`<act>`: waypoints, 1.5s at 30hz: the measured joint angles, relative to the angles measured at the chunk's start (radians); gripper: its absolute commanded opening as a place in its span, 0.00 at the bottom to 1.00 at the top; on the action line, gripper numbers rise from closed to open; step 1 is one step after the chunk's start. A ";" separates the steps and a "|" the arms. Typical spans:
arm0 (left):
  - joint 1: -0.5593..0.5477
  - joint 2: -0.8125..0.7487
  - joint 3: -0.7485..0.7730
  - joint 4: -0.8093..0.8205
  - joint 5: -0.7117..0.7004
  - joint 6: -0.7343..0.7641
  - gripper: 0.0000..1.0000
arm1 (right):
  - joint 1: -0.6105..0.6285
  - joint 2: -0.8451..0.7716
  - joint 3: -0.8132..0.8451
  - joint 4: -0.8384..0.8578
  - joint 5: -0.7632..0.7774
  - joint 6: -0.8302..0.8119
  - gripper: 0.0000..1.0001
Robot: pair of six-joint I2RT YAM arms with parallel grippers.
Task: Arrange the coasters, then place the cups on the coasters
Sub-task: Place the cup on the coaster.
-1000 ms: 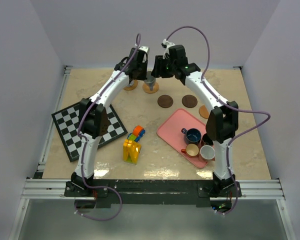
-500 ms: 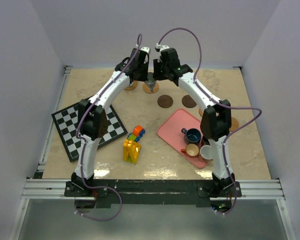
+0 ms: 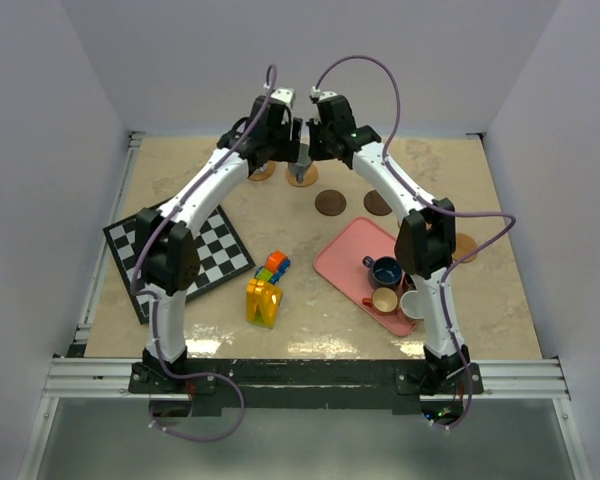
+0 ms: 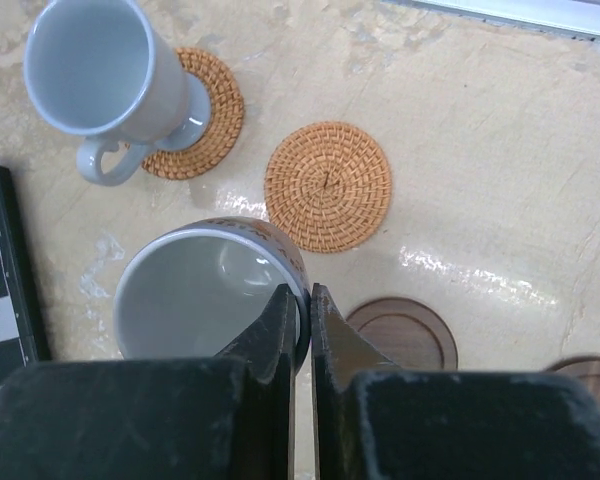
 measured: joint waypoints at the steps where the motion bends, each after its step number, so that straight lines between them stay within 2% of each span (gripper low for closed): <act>1: 0.000 -0.040 -0.039 0.021 -0.011 0.007 0.78 | -0.003 0.002 0.005 0.000 0.001 0.008 0.00; 3: 0.000 -0.129 -0.116 0.064 -0.039 0.021 0.83 | -0.013 0.007 0.020 -0.003 0.003 0.019 0.00; 8: 0.019 -0.321 -0.270 0.174 -0.095 0.047 0.85 | -0.030 0.053 0.106 -0.003 0.026 0.025 0.00; 13: 0.076 -0.409 -0.354 0.224 -0.134 0.067 0.87 | -0.039 0.116 0.164 -0.002 0.028 0.025 0.00; 24: 0.231 -0.452 -0.463 0.255 -0.103 0.084 0.87 | -0.039 0.199 0.182 0.001 0.044 0.027 0.00; 45: 0.259 -0.475 -0.507 0.302 -0.064 0.069 0.87 | -0.040 0.260 0.236 0.019 0.066 0.039 0.00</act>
